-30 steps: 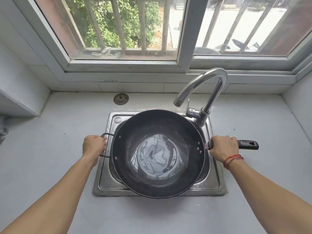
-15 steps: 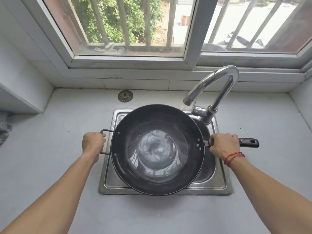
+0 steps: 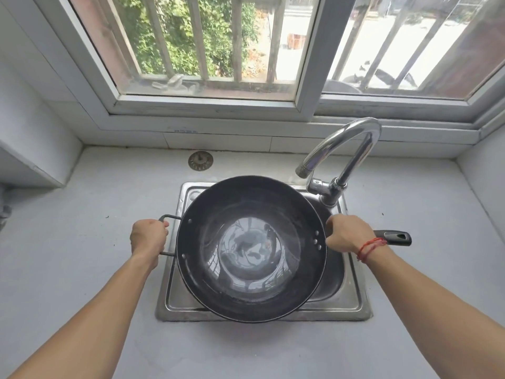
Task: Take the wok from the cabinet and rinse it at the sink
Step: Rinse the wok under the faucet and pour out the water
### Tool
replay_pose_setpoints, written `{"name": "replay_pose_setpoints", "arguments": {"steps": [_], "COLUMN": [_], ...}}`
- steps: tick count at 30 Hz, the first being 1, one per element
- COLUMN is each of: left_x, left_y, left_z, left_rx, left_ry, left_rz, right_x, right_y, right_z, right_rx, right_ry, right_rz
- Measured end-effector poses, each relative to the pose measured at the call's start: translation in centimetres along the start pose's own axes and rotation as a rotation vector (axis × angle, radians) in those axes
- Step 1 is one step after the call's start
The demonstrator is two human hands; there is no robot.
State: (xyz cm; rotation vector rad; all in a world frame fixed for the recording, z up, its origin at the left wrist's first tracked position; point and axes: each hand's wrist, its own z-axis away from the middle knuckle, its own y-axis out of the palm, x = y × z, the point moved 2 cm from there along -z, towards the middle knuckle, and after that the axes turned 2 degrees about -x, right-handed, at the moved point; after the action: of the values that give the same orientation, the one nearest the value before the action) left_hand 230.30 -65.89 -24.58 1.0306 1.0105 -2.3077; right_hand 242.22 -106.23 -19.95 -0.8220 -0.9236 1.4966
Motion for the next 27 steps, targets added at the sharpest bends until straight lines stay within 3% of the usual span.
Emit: {"name": "replay_pose_setpoints", "arguments": {"steps": [9,14,20,27], "left_x": [-0.8,-1.0,-1.1,-1.3], "left_y": [-0.1,-0.2,-0.4,-0.3], "left_z": [1.0,1.4,1.4,1.8], "left_rx": [-0.024,-0.030,-0.022,-0.017], "left_ry": [0.011,0.006,-0.025,-0.031], "left_rz": [-0.076,-0.073,-0.041,-0.044], "right_x": [4.7,5.8,5.7,6.1], "right_y": [-4.8,-6.4,-5.4,-5.6], "right_z": [-2.7,-5.6,-8.1,-7.4], "right_rx": [-0.444,-0.402,-0.345,-0.385], "right_ry": [0.015,0.130,0.066,0.091], "right_rz": [-0.460,-0.487,-0.419,-0.519]}}
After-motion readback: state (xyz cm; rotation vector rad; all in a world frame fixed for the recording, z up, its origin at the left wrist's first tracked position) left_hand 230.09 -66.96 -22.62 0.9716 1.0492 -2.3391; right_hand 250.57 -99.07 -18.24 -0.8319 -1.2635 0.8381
